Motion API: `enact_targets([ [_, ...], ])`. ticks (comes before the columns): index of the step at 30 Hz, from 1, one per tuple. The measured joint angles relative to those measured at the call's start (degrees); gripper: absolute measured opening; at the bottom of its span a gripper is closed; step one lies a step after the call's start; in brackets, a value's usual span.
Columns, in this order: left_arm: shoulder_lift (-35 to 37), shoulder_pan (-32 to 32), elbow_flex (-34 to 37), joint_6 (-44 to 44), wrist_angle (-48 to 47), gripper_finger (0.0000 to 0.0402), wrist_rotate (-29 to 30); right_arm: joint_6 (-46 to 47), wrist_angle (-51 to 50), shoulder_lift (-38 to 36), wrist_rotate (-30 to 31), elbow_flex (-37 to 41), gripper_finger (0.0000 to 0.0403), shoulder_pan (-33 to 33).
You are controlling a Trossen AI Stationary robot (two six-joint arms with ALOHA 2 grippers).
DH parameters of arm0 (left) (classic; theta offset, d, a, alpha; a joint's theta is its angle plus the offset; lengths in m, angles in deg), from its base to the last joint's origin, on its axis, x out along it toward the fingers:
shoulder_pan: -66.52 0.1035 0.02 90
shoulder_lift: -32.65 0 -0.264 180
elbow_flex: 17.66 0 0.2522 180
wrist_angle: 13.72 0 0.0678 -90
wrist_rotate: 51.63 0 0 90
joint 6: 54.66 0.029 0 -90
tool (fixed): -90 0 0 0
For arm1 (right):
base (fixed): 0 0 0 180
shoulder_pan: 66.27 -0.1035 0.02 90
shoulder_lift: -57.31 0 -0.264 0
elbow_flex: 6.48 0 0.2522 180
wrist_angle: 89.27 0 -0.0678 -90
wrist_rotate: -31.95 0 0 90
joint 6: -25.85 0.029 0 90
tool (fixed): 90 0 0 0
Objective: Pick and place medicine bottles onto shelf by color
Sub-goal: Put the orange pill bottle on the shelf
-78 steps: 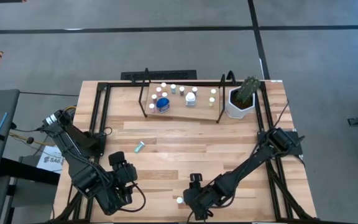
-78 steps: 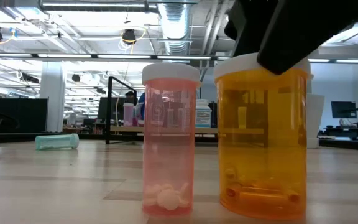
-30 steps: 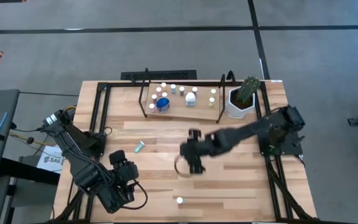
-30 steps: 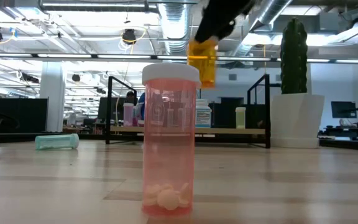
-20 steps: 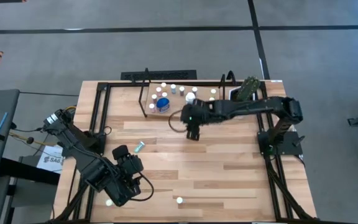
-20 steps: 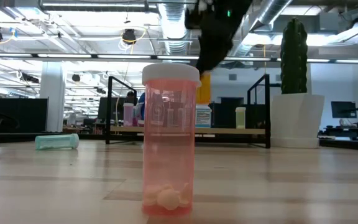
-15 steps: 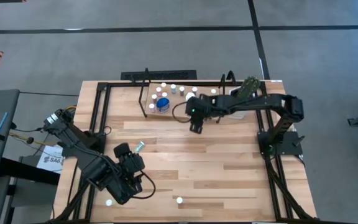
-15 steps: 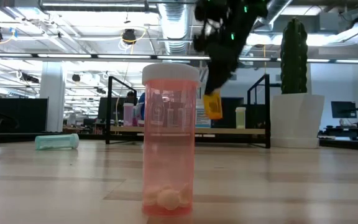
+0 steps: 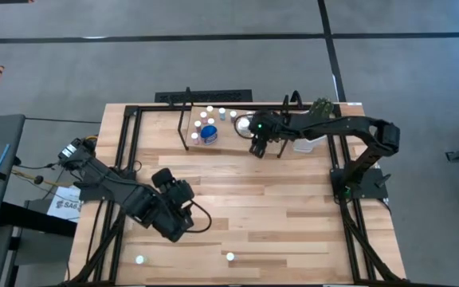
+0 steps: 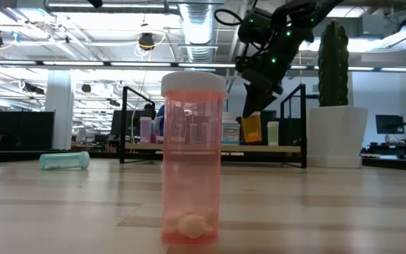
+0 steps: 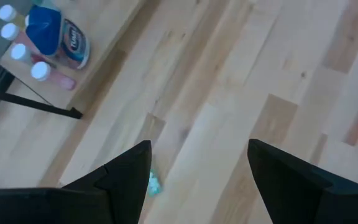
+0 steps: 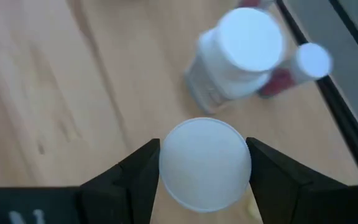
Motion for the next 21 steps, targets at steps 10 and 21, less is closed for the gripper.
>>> enact_targets([
  [10,0.00,2.12,0.00,0.62,0.13,0.0254,-0.20,-0.18,1.71,0.65,-0.14,0.06,0.0230,6.86],
  [21,0.00,2.15,0.00,0.59,-0.04,0.0254,-1.06,0.20,4.15,0.65,-4.48,0.02,0.0230,9.71],
])
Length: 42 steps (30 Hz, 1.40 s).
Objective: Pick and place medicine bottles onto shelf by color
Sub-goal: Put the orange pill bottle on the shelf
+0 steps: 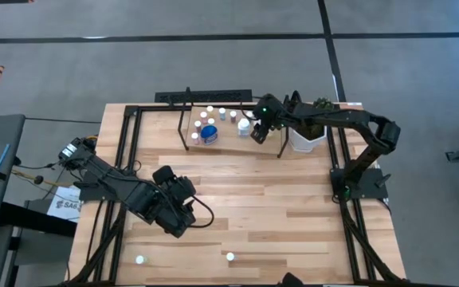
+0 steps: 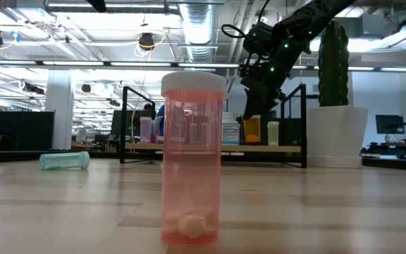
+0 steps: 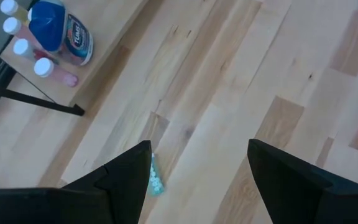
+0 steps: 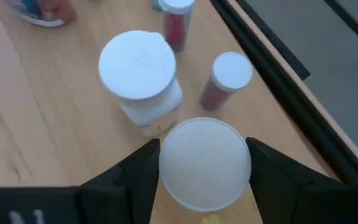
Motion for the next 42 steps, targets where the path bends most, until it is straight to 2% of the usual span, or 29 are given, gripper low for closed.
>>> enact_targets([
  [8,0.00,-0.02,0.00,0.03,-0.02,0.0254,-0.18,0.44,0.33,0.00,-0.13,-0.03,0.0230,1.87],
  [15,0.00,-0.02,0.00,0.05,-0.02,0.0254,-0.60,0.91,-0.15,0.00,-0.20,-0.01,0.0230,0.94],
  [34,0.00,-0.02,0.00,0.63,-0.35,0.0254,-0.57,-4.59,-2.06,0.00,-0.06,-0.01,0.0230,0.27],
  [42,0.00,-0.02,0.00,0.90,-0.63,0.0254,-0.55,-6.16,-2.27,0.00,-3.91,-0.01,0.0230,0.23],
])
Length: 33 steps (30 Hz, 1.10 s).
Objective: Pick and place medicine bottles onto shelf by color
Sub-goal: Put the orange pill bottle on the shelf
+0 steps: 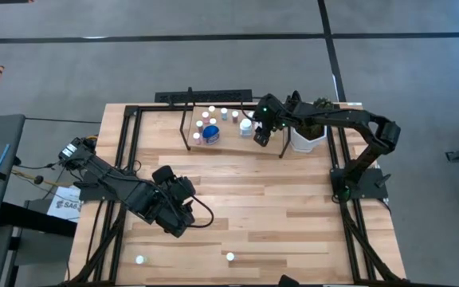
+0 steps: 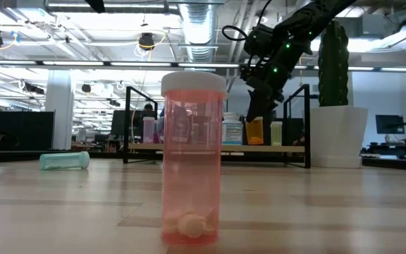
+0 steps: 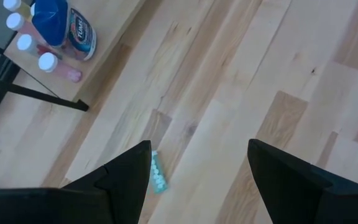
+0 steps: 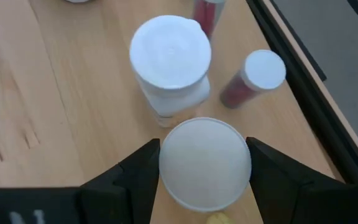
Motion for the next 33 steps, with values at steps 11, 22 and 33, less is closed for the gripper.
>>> enact_targets([
  [11,0.00,0.00,0.00,-0.26,-0.46,0.0254,0.02,-0.30,0.00,0.00,-0.75,0.00,0.0230,0.02],
  [22,0.00,0.00,0.00,-0.33,-0.68,0.0254,0.04,-0.93,0.04,0.00,-0.94,0.00,0.0235,0.02],
  [33,0.00,0.00,0.00,-0.61,-0.66,0.0254,0.04,-0.90,0.07,0.00,-0.58,0.00,0.0261,0.02],
])
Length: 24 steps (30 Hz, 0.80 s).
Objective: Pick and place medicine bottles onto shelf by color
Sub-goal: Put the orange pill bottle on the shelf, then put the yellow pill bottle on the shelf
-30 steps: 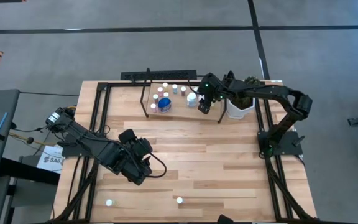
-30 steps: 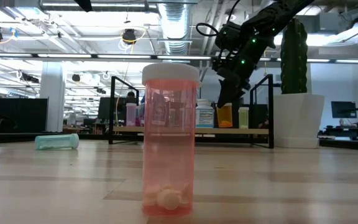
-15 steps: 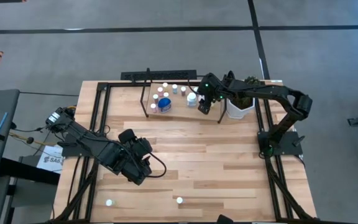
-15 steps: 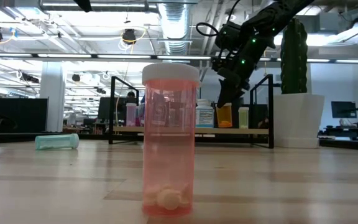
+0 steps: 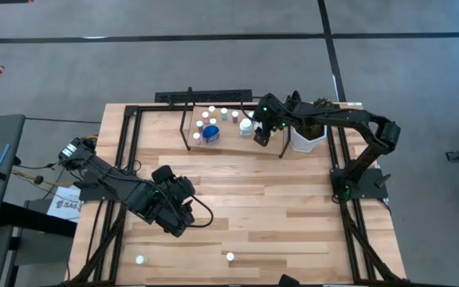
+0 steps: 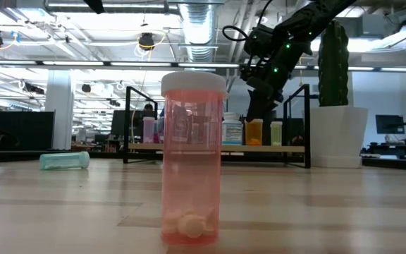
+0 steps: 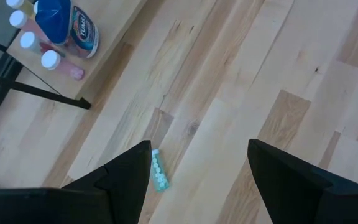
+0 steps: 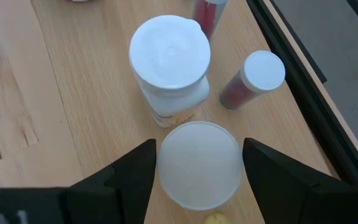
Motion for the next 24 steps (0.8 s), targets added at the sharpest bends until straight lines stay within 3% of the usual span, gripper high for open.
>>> enact_targets([
  [5,0.00,0.00,0.00,0.00,-0.01,0.0254,0.00,-0.13,0.58,0.00,0.34,-0.03,0.0261,0.08],
  [12,0.00,0.00,0.00,-0.30,0.00,0.0254,0.00,-3.66,-6.98,0.04,7.51,-7.23,0.0261,0.09],
  [19,0.00,-0.02,0.00,-0.38,0.00,0.0254,0.28,-3.66,-18.61,0.04,7.31,-15.68,0.0261,-1.79],
  [24,0.02,0.02,0.00,-0.26,0.00,0.0254,0.42,-2.10,-22.80,-0.02,1.94,-17.33,0.0261,-5.03],
])
